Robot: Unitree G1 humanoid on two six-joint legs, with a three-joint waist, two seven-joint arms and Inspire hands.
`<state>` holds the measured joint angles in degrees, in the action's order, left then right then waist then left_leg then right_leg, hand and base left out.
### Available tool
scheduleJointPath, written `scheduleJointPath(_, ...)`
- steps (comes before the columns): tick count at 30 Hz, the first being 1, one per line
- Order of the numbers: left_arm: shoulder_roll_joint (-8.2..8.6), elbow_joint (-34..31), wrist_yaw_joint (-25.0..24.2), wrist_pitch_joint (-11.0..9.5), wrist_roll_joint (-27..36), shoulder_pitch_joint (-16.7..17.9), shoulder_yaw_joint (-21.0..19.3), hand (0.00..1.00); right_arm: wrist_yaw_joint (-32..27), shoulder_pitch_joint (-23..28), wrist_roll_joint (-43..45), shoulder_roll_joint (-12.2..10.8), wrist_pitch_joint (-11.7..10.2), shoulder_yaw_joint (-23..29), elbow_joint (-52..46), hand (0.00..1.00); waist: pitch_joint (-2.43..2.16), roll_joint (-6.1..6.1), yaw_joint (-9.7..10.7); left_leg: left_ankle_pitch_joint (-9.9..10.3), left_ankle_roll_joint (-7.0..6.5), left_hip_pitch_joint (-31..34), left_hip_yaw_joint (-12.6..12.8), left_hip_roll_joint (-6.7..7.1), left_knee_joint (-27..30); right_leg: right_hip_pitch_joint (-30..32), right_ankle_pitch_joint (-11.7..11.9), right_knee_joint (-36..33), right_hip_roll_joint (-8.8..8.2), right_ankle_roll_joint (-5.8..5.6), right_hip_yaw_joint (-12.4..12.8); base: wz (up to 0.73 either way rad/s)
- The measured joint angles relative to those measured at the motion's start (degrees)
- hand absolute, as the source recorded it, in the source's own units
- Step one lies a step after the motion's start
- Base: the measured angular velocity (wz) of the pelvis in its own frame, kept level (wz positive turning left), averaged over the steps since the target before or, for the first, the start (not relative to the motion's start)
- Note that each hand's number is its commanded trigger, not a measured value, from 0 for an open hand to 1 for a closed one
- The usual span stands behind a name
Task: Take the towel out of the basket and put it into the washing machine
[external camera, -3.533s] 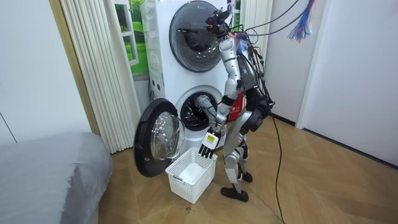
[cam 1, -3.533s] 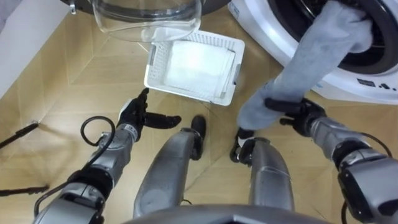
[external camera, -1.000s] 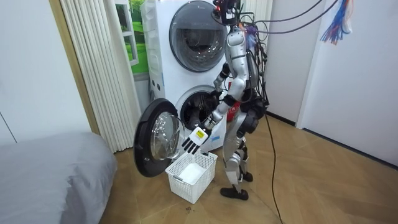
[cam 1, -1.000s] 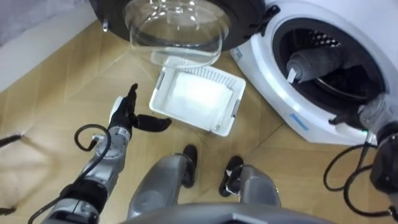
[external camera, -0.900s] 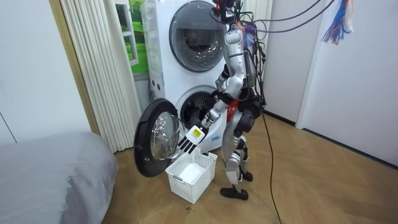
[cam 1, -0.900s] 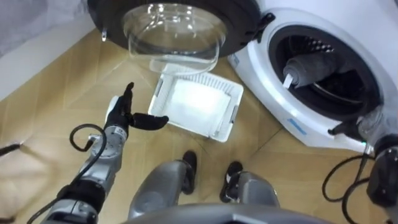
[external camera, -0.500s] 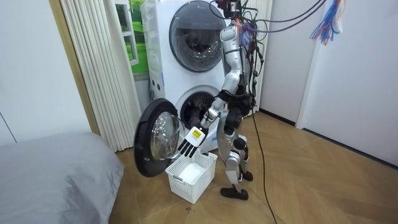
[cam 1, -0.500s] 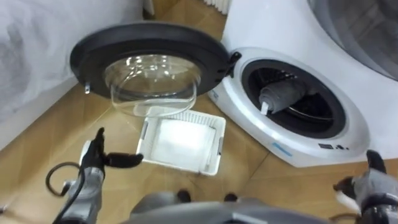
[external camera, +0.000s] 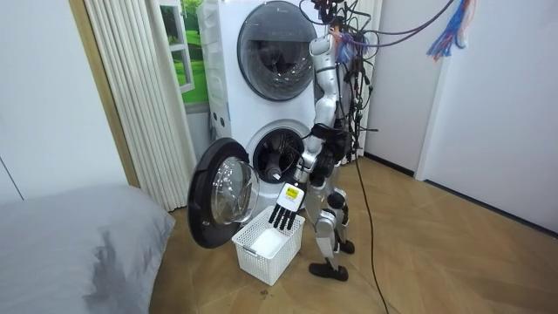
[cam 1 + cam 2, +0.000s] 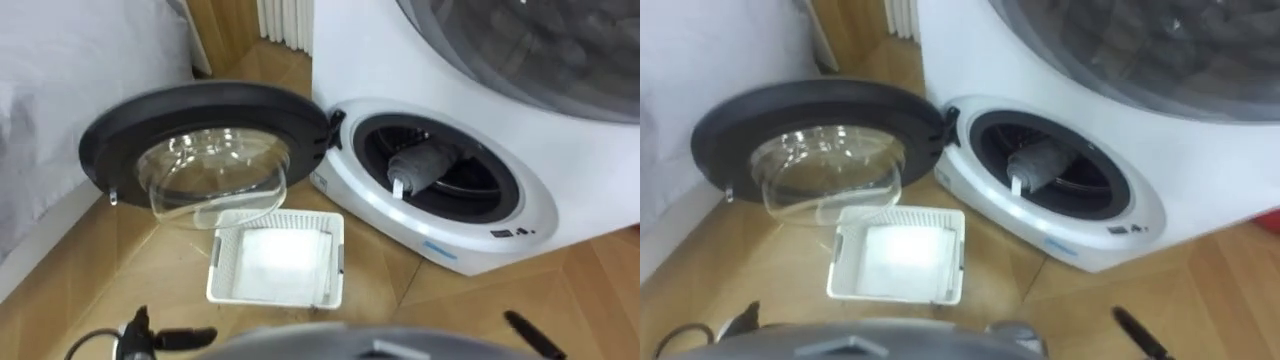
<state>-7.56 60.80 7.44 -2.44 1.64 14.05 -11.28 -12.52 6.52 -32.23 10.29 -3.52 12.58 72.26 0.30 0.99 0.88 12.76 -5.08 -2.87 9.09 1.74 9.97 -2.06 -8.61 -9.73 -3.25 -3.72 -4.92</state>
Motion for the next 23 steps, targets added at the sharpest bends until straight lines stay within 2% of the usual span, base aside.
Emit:
scheduleJointPath(3,0.34,0.2,1.0,0.0,-0.1,-0.1,0.2,0.0,2.7,-0.6,7.8,-0.1,1.1,-5.3,1.5,0.0,-0.01,0.34,-1.0,-0.1,0.22,-0.5,0.2,-0.22,-0.2,-0.1,0.1,0.1,0.27,0.14,0.1,-0.06)
scheduleJointPath(6,0.42,2.0,1.0,0.0,0.0,-0.7,0.5,0.0,4.4,-1.0,10.7,-0.6,2.0,-7.7,2.4,0.0,0.09,0.59,-1.4,-0.1,0.32,-1.0,0.2,-0.34,-0.4,-0.5,0.1,0.1,0.41,0.14,0.1,-0.01)
scheduleJointPath(9,0.43,3.5,1.1,0.2,-0.1,-1.0,1.3,0.0,7.4,-1.3,12.4,-1.6,2.6,-10.4,3.5,0.0,0.43,0.85,-1.5,0.0,0.43,-1.8,0.2,-0.46,-0.7,-1.4,0.1,0.2,0.53,0.14,-0.2,0.0)
scheduleJointPath(15,0.48,3.6,2.1,0.9,-1.1,-1.8,1.3,0.0,12.0,-1.5,14.8,-2.3,3.4,-11.4,3.8,0.0,0.36,1.42,-1.5,0.2,0.47,-1.7,0.0,-0.4,-0.7,-1.9,0.1,1.1,0.54,0.14,-0.4,0.0)
scheduleJointPath(23,1.07,3.6,1.9,0.9,-2.6,-3.7,2.3,0.0,16.1,-1.5,15.0,-1.8,3.5,-11.8,3.9,0.0,0.33,1.36,-1.4,0.3,0.55,-1.9,0.0,-0.54,-0.7,-2.1,0.1,1.1,0.71,0.14,-0.4,0.0)
